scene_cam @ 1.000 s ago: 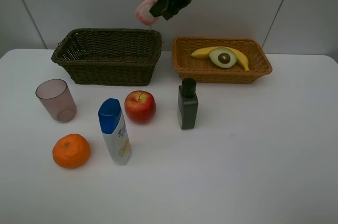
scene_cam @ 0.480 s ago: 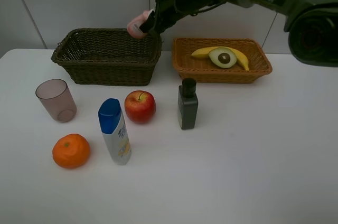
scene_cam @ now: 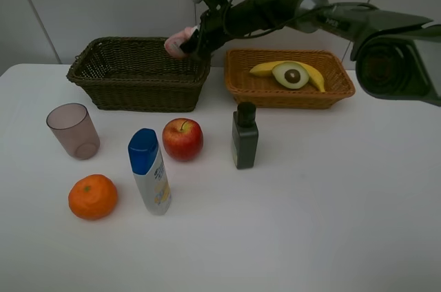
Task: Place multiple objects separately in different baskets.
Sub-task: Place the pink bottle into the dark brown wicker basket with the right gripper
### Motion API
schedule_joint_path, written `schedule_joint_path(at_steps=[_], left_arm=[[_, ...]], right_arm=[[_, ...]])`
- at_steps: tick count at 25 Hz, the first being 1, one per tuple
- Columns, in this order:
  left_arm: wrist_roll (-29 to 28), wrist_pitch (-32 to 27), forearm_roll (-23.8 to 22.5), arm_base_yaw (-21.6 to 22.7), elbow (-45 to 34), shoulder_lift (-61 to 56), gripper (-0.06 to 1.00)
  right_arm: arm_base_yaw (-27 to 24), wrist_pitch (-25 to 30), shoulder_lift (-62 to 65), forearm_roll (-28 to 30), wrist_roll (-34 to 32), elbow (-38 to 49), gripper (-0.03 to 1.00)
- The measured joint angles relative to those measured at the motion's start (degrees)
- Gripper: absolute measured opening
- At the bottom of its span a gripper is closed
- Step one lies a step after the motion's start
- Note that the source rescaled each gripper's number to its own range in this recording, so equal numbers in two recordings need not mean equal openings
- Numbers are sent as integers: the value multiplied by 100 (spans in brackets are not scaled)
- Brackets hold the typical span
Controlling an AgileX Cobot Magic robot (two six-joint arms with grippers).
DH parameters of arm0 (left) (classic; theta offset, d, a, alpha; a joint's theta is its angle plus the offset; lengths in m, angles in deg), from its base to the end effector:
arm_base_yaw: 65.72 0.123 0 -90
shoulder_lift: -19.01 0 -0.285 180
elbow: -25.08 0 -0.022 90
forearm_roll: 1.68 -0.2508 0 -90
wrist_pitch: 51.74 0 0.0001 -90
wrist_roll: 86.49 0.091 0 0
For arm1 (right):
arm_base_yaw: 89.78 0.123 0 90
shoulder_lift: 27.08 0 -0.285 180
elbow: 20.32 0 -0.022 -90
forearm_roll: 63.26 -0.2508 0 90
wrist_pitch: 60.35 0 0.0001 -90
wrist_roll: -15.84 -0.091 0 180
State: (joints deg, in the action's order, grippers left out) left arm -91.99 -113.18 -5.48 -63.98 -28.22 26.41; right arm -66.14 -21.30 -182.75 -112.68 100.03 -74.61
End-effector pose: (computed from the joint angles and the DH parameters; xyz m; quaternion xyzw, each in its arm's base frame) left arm 0.0021 0.0054 0.2533 -0.0554 0.8730 0.0173 0.4843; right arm 0.5063 0.2692 0.1620 -0.5634 0.6783 0.1539 0.4459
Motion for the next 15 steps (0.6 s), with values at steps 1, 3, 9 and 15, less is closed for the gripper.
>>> schedule_joint_path(at_steps=[1,3,9,15], left_arm=[[0,0,0,0,0,0,100],[0,0,0,0,0,0,100],[0,0,0,0,0,0,100],[0,0,0,0,0,0,100]], right_arm=[[0,-53,-35,-14,14,0,0],[0,-146,-94,-34,20,0,0],[0,-198,-139,-100,25,0,0],[0,-167,-144,-223,37,0,0]])
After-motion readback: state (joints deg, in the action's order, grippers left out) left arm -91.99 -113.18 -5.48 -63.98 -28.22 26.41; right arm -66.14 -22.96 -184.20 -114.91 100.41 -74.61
